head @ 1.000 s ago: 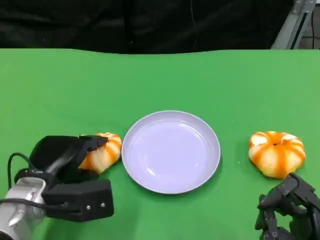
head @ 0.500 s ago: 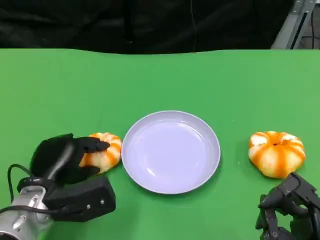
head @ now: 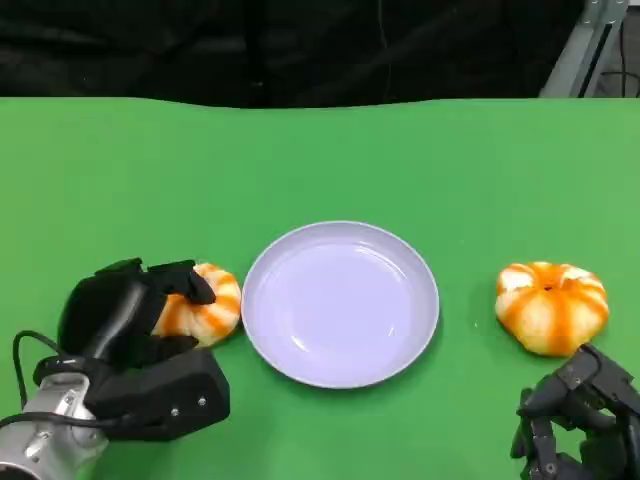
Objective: Grasp the bread from the table and place it into the plate.
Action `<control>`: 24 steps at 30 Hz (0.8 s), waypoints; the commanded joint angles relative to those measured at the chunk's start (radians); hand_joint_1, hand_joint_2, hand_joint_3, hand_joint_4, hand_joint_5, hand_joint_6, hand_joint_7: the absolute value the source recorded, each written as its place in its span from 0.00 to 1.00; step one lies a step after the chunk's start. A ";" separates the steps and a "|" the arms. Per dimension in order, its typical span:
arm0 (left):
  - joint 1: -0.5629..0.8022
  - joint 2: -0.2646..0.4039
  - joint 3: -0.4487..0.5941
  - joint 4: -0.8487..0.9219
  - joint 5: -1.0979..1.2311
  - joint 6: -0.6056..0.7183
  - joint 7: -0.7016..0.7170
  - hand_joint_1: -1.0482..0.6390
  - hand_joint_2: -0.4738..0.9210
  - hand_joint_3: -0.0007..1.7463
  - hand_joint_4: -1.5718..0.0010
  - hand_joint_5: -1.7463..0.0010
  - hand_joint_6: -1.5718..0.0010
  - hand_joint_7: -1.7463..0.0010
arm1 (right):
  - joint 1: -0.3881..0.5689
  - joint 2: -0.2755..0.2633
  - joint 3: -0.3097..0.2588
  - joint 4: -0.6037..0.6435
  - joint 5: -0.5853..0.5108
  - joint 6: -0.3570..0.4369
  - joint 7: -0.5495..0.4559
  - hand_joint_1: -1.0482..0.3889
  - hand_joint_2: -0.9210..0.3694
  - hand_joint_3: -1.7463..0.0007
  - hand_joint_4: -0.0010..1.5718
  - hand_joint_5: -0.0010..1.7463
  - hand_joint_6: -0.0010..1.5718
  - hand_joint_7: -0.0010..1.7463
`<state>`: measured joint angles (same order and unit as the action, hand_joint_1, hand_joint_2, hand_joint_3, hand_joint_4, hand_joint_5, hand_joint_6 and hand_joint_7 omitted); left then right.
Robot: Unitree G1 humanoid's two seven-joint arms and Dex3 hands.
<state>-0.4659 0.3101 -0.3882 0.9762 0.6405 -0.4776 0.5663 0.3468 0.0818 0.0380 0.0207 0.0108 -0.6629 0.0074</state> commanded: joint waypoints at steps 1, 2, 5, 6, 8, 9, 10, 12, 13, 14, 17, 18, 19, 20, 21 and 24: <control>-0.002 0.031 0.016 -0.017 0.006 -0.013 0.062 0.67 0.78 0.44 0.51 0.02 0.41 0.28 | 0.003 -0.005 -0.011 -0.008 -0.003 -0.001 -0.007 0.69 0.22 0.42 0.56 1.00 0.47 0.91; -0.002 0.032 0.015 -0.018 0.008 -0.012 0.066 0.67 0.77 0.45 0.51 0.02 0.41 0.27 | 0.003 -0.005 -0.011 -0.007 -0.002 -0.001 -0.007 0.69 0.22 0.41 0.56 1.00 0.47 0.91; -0.008 0.045 0.029 -0.039 -0.002 -0.018 0.067 0.69 0.74 0.47 0.51 0.00 0.42 0.25 | 0.002 -0.007 -0.010 -0.005 0.003 -0.007 -0.003 0.69 0.23 0.41 0.56 1.00 0.47 0.92; -0.007 0.049 0.038 -0.049 -0.010 -0.023 0.059 0.70 0.73 0.48 0.51 0.00 0.42 0.25 | 0.001 -0.008 -0.010 -0.003 0.006 -0.008 0.000 0.69 0.23 0.41 0.56 1.00 0.47 0.92; -0.002 0.059 0.052 -0.075 -0.019 -0.030 0.041 0.69 0.73 0.49 0.51 0.00 0.42 0.26 | 0.001 -0.012 -0.009 -0.004 0.013 -0.003 0.007 0.69 0.23 0.41 0.56 1.00 0.47 0.92; 0.002 0.065 0.059 -0.096 -0.023 -0.025 0.028 0.69 0.73 0.50 0.51 0.00 0.42 0.26 | 0.001 -0.014 -0.010 -0.004 0.012 -0.003 0.008 0.69 0.23 0.41 0.56 1.00 0.47 0.92; 0.006 0.070 0.067 -0.118 -0.028 -0.019 0.017 0.68 0.73 0.51 0.51 0.01 0.42 0.28 | 0.000 -0.011 -0.012 -0.002 0.009 -0.007 0.006 0.69 0.23 0.41 0.56 1.00 0.47 0.92; 0.011 0.083 0.078 -0.154 -0.024 -0.023 0.018 0.69 0.72 0.52 0.50 0.03 0.39 0.32 | 0.000 -0.005 -0.013 -0.002 0.005 -0.006 -0.001 0.68 0.23 0.42 0.57 1.00 0.47 0.92; 0.012 0.087 0.081 -0.165 -0.020 -0.027 0.021 0.70 0.71 0.52 0.49 0.04 0.38 0.32 | 0.000 -0.003 -0.012 -0.004 0.004 -0.003 -0.003 0.69 0.23 0.41 0.57 1.00 0.47 0.92; 0.015 0.093 0.086 -0.185 -0.020 -0.028 0.014 0.70 0.70 0.52 0.48 0.05 0.38 0.33 | 0.000 -0.003 -0.012 -0.003 0.005 -0.002 -0.003 0.69 0.23 0.41 0.57 1.00 0.47 0.92; 0.027 0.103 0.102 -0.250 -0.027 -0.025 -0.015 0.70 0.73 0.45 0.46 0.11 0.33 0.45 | 0.004 -0.004 -0.010 -0.012 0.005 0.013 -0.003 0.70 0.23 0.40 0.57 1.00 0.47 0.92; 0.031 0.103 0.107 -0.278 -0.032 -0.026 -0.026 0.71 0.73 0.45 0.44 0.13 0.31 0.49 | 0.004 -0.006 -0.009 -0.014 0.009 0.015 0.001 0.70 0.23 0.40 0.57 1.00 0.47 0.92; 0.036 0.102 0.112 -0.298 -0.034 -0.026 -0.035 0.70 0.73 0.45 0.43 0.14 0.29 0.51 | 0.004 -0.007 -0.008 -0.014 0.011 0.016 0.003 0.70 0.23 0.40 0.56 1.00 0.47 0.92; 0.041 0.100 0.115 -0.332 -0.033 -0.011 -0.053 0.69 0.73 0.46 0.43 0.14 0.29 0.52 | -0.001 -0.008 -0.010 -0.009 0.010 0.009 0.003 0.70 0.23 0.40 0.56 1.00 0.47 0.92; 0.044 0.098 0.118 -0.359 -0.030 0.003 -0.070 0.69 0.72 0.46 0.43 0.14 0.29 0.53 | -0.003 -0.008 -0.011 -0.006 0.007 0.007 0.002 0.69 0.23 0.40 0.56 1.00 0.47 0.92; 0.049 0.092 0.120 -0.439 -0.016 0.051 -0.121 0.68 0.72 0.47 0.45 0.12 0.29 0.53 | -0.011 -0.005 -0.015 0.002 -0.008 -0.003 -0.009 0.68 0.22 0.44 0.56 1.00 0.47 0.92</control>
<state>-0.4294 0.3928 -0.2798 0.5945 0.6268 -0.4616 0.4861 0.3417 0.0809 0.0361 0.0173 0.0100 -0.6536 0.0100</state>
